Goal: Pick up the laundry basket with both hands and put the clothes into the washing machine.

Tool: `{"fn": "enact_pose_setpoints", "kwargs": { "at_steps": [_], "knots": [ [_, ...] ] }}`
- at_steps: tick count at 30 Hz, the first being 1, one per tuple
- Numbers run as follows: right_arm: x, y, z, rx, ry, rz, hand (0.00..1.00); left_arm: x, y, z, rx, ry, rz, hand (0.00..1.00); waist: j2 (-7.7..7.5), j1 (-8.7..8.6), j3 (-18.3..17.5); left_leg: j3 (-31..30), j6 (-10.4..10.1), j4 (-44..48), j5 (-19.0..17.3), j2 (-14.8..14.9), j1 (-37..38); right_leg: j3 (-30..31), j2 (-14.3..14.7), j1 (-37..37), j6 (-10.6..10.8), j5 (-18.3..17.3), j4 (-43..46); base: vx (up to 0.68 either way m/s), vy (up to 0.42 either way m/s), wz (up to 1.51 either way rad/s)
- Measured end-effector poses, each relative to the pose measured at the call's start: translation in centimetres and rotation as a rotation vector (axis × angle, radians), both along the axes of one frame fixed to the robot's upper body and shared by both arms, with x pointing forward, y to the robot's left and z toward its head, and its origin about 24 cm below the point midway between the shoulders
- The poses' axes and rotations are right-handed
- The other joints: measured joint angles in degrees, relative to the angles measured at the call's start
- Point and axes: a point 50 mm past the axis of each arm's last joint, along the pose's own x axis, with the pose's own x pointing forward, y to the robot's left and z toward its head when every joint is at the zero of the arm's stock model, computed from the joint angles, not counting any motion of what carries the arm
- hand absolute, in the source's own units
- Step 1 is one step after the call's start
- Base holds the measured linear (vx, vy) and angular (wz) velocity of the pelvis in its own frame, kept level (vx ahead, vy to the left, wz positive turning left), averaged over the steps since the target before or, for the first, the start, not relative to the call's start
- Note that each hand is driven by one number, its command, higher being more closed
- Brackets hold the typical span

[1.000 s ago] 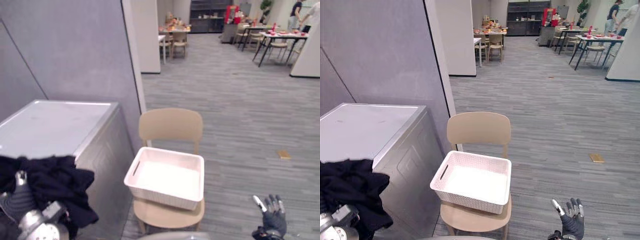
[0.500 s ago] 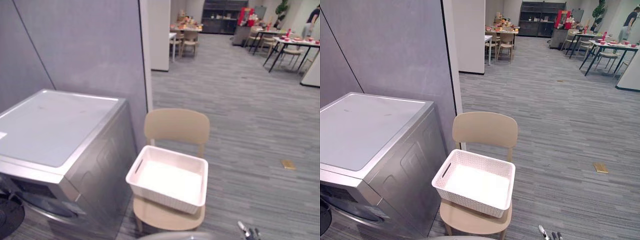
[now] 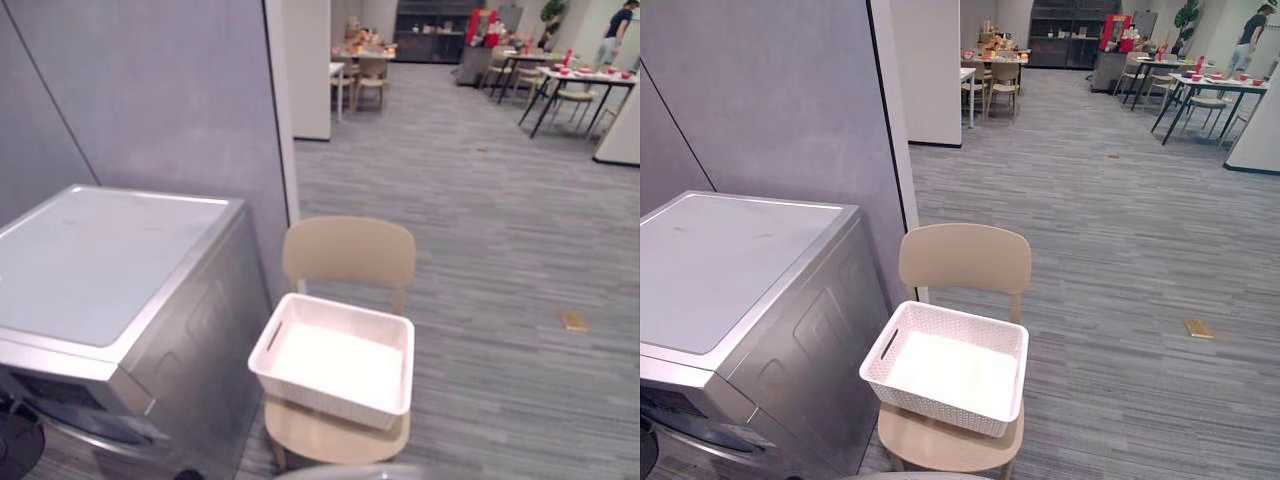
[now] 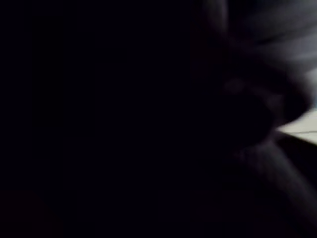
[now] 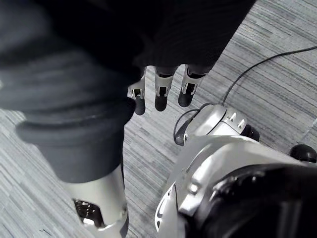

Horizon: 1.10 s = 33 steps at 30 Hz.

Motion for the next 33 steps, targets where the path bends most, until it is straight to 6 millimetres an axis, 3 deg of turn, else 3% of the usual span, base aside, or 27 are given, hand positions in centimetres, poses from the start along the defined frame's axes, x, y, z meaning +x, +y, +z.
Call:
{"fn": "enact_pose_setpoints", "kwargs": {
  "at_steps": [5, 9, 11, 14, 15, 16, 17, 18, 19, 22, 23, 24, 25, 26, 28, 30, 31, 32, 33],
  "knots": [
    [2.0, -0.2, -0.2, 0.002, -0.036, 0.035, 0.0, 0.6, 0.0, 0.0, -0.007, -0.013, -0.035, 1.0, 0.31, -0.16, 2.26, 0.52, 0.02, 1.53, -0.83, 0.5, -0.12, 0.82, 0.38, -0.12, -0.2, -0.12, 0.52, -0.01, -0.005, -0.08],
    [4.5, -0.7, 0.1, -0.031, -0.087, 0.223, 0.0, 1.1, 0.0, 0.1, -0.01, -0.034, -0.035, 1.0, 1.21, -0.54, 5.18, -0.79, -0.54, 11.6, -5.07, 3.16, -5.72, 0.39, 1.53, -2.28, -1.23, -2.34, 4.54, -0.05, -0.067, 0.03],
    [5.4, -1.0, 0.3, -0.051, -0.112, 0.291, 0.0, 1.7, 0.0, 0.1, -0.007, -0.055, -0.033, 1.0, 1.37, -1.24, 6.41, -3.25, -0.58, 13.03, -4.99, 3.39, -7.69, -1.53, 1.42, -3.12, -1.58, -3.5, 6.97, -0.02, -0.104, 0.55],
    [7.1, -0.9, 0.5, -0.069, -0.147, 0.421, 0.0, 3.5, 0.3, 0.7, 0.019, -0.127, -0.028, 1.0, 0.82, -1.19, 8.21, -7.99, 0.21, 14.57, -2.03, 2.4, -13.16, -8.16, -0.93, -6.05, -2.49, -7.43, 14.25, -0.06, -0.128, 1.06],
    [7.6, -1.0, 0.6, -0.075, -0.154, 0.435, 0.0, 4.2, 0.2, 0.8, 0.024, -0.152, -0.029, 1.0, 0.68, -1.23, 8.64, -8.16, 0.98, 14.32, 0.34, 1.61, -15.14, -10.83, -1.99, -6.37, -2.86, -8.26, 15.73, -0.11, -0.134, 1.74],
    [8.0, -0.9, 0.6, -0.077, -0.157, 0.452, 0.0, 5.2, 0.0, 1.1, 0.029, -0.184, -0.041, 1.0, -0.51, -1.2, 8.69, -8.74, 1.01, 10.01, 4.88, 0.78, -16.0, -14.8, -4.12, -6.78, -3.85, -8.35, 15.77, -0.11, -0.072, 1.59],
    [8.0, -1.1, 0.7, -0.087, -0.153, 0.456, 0.0, 5.8, 0.2, 1.2, 0.036, -0.199, -0.046, 1.0, -0.55, -1.43, 8.71, -7.18, 1.63, 8.37, 5.92, 0.86, -15.73, -17.68, -4.52, -6.68, -4.06, -8.26, 15.18, -0.14, -0.063, 1.79],
    [8.7, -1.5, 0.8, -0.111, -0.169, 0.453, 0.0, 6.7, -0.3, 1.3, 0.032, -0.215, -0.043, 1.0, 0.64, -1.29, 9.61, -1.31, 4.07, 19.82, 0.57, 2.85, -18.95, -21.89, -5.32, -6.31, -4.18, -8.21, 15.52, -0.11, -0.025, 1.5],
    [9.2, -1.9, 1.0, -0.129, -0.171, 0.443, 0.0, 6.7, -0.5, 1.3, 0.031, -0.215, -0.038, 1.0, 1.02, -1.29, 10.1, 1.85, 4.91, 27.25, -2.91, 4.56, -19.36, -24.6, -5.81, -5.23, -4.48, -8.0, 15.44, -0.14, -0.049, 1.62],
    [9.0, -2.1, 0.9, -0.127, -0.156, 0.408, 0.0, 5.8, -0.3, 1.0, 0.031, -0.183, -0.049, 1.0, 1.89, -1.42, 9.47, 7.62, 3.88, 39.46, -6.47, 10.87, -14.29, -33.21, -6.44, -0.98, -3.91, -6.64, 13.88, -0.13, 0.025, 1.42],
    [9.1, -2.2, 0.9, -0.13, -0.158, 0.398, 0.0, 5.7, -0.3, 0.9, 0.027, -0.173, -0.059, 1.0, 2.2, -1.41, 9.19, 7.82, 2.9, 39.02, -6.94, 11.33, -13.66, -34.23, -6.43, -0.77, -3.76, -6.22, 13.67, -0.06, 0.149, 1.25],
    [9.2, -2.4, 0.9, -0.131, -0.158, 0.369, 0.0, 5.5, -0.6, 0.7, 0.013, -0.147, -0.084, 1.0, 2.92, -1.73, 8.31, 8.54, 0.08, 33.26, -8.29, 11.96, -11.83, -37.07, -6.35, -0.75, -3.14, -4.86, 12.88, -0.02, 0.17, 1.05],
    [9.3, -2.6, 0.9, -0.132, -0.158, 0.352, 0.0, 5.6, -0.7, 0.6, 0.006, -0.139, -0.098, 1.0, 3.3, -2.02, 7.98, 9.03, -1.79, 28.55, -9.17, 11.26, -11.16, -38.37, -6.39, -1.13, -2.72, -4.06, 12.6, -0.02, 0.277, 1.46],
    [9.4, -2.7, 0.8, -0.125, -0.155, 0.313, 0.0, 5.9, -1.1, 0.4, -0.009, -0.123, -0.133, 1.0, 3.82, -2.95, 7.27, 10.04, -2.59, 20.78, -9.79, 8.66, -9.38, -40.62, -6.25, -1.09, -2.32, -2.27, 11.47, -0.01, 0.296, 1.41],
    [9.2, -2.0, 0.6, -0.089, -0.14, 0.294, 0.0, 6.1, -0.5, 0.5, 0.002, -0.104, -0.186, 1.0, 1.98, -2.29, 7.29, 9.27, -1.31, 13.86, -8.55, 5.51, -7.29, -40.64, -7.59, -0.59, -3.97, 0.08, 11.21, -0.01, 0.293, 0.96],
    [9.5, -1.2, 0.4, -0.066, -0.149, 0.298, 0.0, 5.1, 0.1, 0.4, 0.012, -0.064, -0.197, 1.0, 1.66, -2.13, 7.04, 8.85, -0.57, 11.81, -7.75, 4.85, -4.65, -34.41, -3.93, -0.72, -1.92, -1.0, 5.2, -0.03, 0.201, 0.22],
    [9.6, -1.1, 0.4, -0.062, -0.151, 0.301, 0.0, 5.2, 0.1, 0.4, 0.015, -0.064, -0.209, 1.0, 1.19, -2.29, 6.87, 8.79, -0.51, 11.64, -7.71, 4.42, -4.33, -33.3, -3.12, -0.92, -2.33, -0.08, 3.3, -0.06, 0.088, 0.29],
    [9.5, -1.2, 0.4, -0.062, -0.145, 0.312, 0.0, 5.3, -0.1, 0.3, 0.008, -0.059, -0.237, 1.0, 0.97, -2.69, 6.29, 8.29, -0.1, 10.16, -7.45, 2.97, -3.8, -31.64, -3.04, -0.51, -2.63, 4.18, 1.89, -0.06, 0.111, 0.26],
    [9.3, -1.4, 0.4, -0.067, -0.138, 0.32, 0.0, 5.7, -0.6, 0.3, -0.005, -0.073, -0.257, 1.0, 1.8, -2.64, 5.32, 8.25, 0.22, 7.73, -6.39, 2.18, -2.53, -31.48, -3.46, -1.04, -2.35, 5.03, 1.7, -0.07, 0.11, 0.1]
  ]
}}
